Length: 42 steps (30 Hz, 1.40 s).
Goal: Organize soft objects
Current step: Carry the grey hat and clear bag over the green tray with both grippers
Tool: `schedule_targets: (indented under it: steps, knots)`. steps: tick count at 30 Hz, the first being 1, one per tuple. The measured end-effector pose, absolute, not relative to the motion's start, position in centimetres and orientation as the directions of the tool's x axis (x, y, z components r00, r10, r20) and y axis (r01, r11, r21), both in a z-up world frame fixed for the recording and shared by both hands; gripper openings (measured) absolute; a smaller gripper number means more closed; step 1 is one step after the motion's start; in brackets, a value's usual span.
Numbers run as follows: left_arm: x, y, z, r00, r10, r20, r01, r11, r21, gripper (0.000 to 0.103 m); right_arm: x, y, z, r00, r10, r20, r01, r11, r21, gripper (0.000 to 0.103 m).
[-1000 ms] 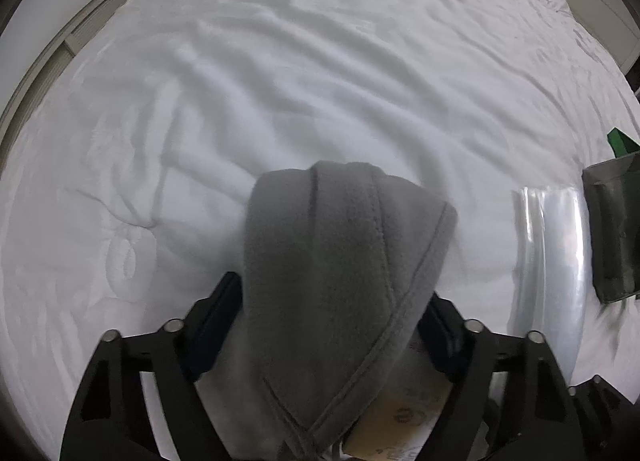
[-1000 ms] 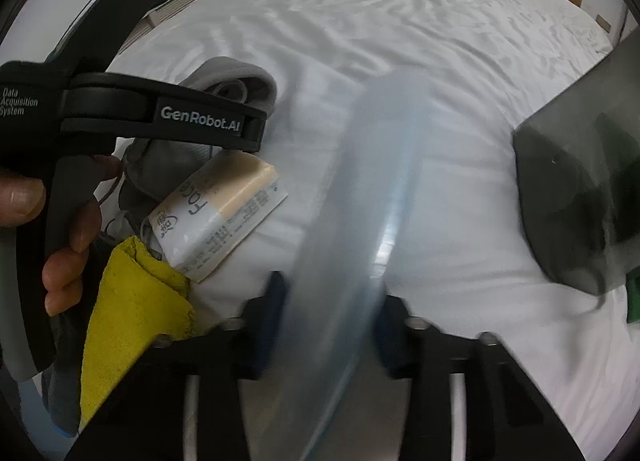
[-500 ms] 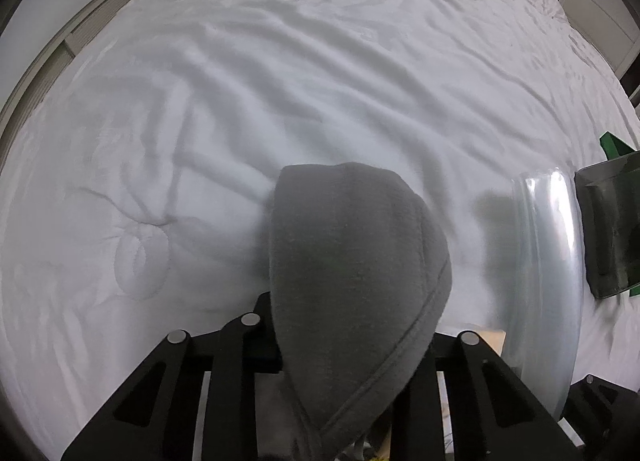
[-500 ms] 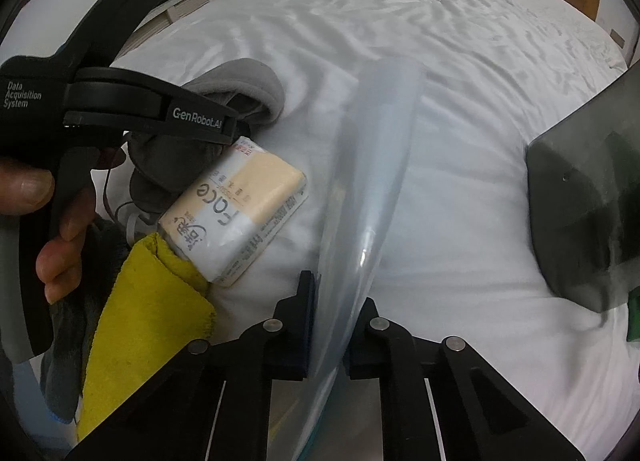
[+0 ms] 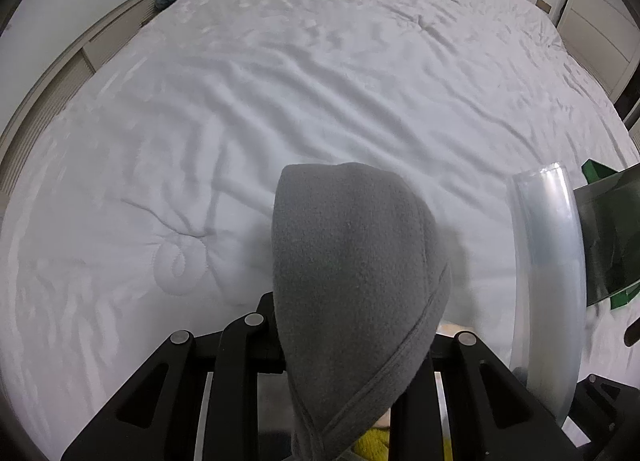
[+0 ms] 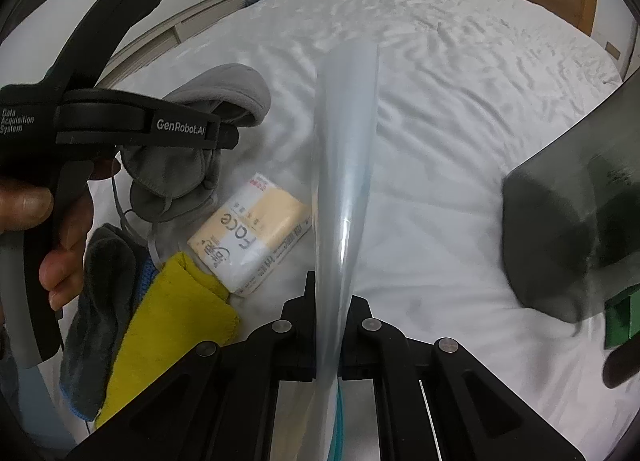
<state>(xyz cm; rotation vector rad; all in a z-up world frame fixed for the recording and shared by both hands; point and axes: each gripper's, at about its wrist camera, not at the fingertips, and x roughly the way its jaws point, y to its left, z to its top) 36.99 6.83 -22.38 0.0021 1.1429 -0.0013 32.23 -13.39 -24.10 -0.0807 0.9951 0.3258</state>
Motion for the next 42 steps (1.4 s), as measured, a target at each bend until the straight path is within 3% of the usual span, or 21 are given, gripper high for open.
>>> schedule_targets:
  steps: [27, 42]
  knots:
    - [28.1, 5.5, -10.5, 0.584, 0.024, -0.811, -0.024, 1.000, 0.013, 0.020, 21.6, -17.0, -9.8, 0.676, 0.286, -0.679, -0.341, 0.938, 0.056, 0.004]
    - [18.3, 1.4, -4.7, 0.687, 0.009, -0.727, 0.026, 0.999, 0.038, 0.020, 12.0, -23.3, -5.7, 0.706, 0.317, -0.633, -0.383, 0.923, 0.034, 0.004]
